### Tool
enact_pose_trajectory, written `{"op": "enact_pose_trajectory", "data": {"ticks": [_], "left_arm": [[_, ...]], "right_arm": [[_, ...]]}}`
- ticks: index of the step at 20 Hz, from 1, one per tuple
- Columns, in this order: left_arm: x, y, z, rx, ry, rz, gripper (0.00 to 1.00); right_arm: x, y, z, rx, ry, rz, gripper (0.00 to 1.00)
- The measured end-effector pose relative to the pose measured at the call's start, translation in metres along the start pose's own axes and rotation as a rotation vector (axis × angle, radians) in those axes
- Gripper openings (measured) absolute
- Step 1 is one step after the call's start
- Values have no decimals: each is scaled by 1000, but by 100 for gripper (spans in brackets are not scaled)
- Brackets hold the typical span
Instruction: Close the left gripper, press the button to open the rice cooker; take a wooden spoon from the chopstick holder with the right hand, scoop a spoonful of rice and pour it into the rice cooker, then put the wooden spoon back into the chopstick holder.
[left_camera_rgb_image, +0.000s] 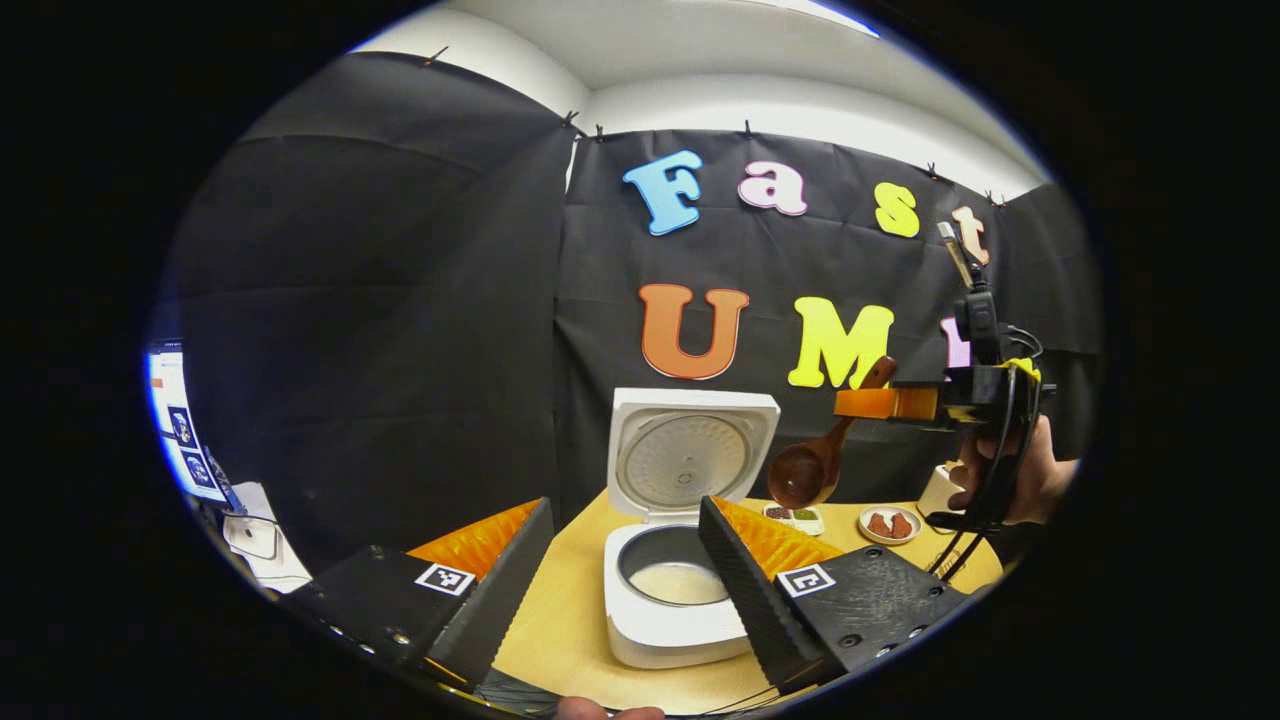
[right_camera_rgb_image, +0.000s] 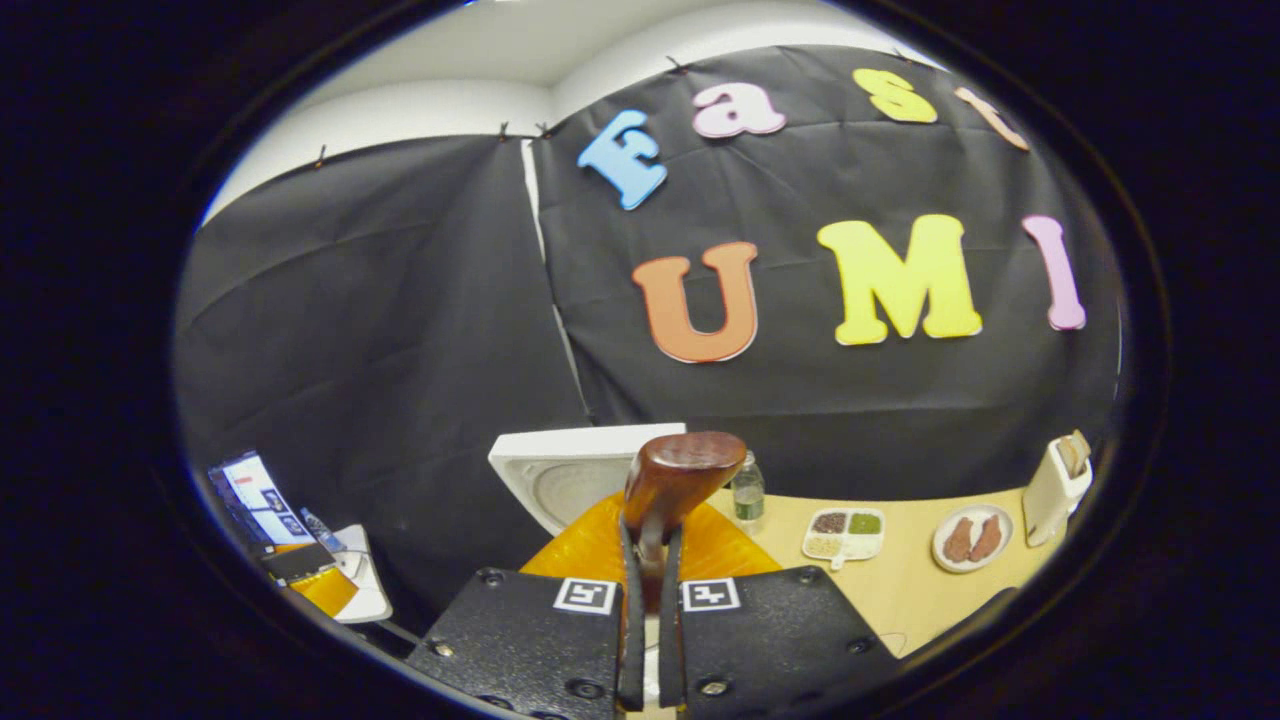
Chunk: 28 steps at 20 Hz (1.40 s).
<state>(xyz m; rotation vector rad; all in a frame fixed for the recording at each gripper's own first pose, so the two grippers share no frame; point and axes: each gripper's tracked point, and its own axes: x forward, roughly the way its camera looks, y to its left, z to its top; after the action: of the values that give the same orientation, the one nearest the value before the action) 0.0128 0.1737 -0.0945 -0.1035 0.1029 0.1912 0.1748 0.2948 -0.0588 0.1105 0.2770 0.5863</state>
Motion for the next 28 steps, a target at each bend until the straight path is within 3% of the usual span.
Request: {"op": "enact_pose_trajectory", "data": {"ticks": [7, 12, 17, 21, 28], "left_arm": [[17, -67, 1, -13, 14, -66, 94], [22, -108, 2, 8, 8, -101, 94], [29, -136, 0, 20, 35, -118, 94], [36, -151, 3, 18, 53, -119, 94], [35, -158, 0, 49, 96, -108, 94]], "right_arm": [[-93, -140, 14, 73, -74, -199, 11], [-161, -258, -3, 125, -71, -397, 11], [-205, -348, -38, 179, -37, -549, 11], [-211, -385, -93, 254, 34, -597, 11], [-191, -401, -191, 338, 172, -593, 11]]}}
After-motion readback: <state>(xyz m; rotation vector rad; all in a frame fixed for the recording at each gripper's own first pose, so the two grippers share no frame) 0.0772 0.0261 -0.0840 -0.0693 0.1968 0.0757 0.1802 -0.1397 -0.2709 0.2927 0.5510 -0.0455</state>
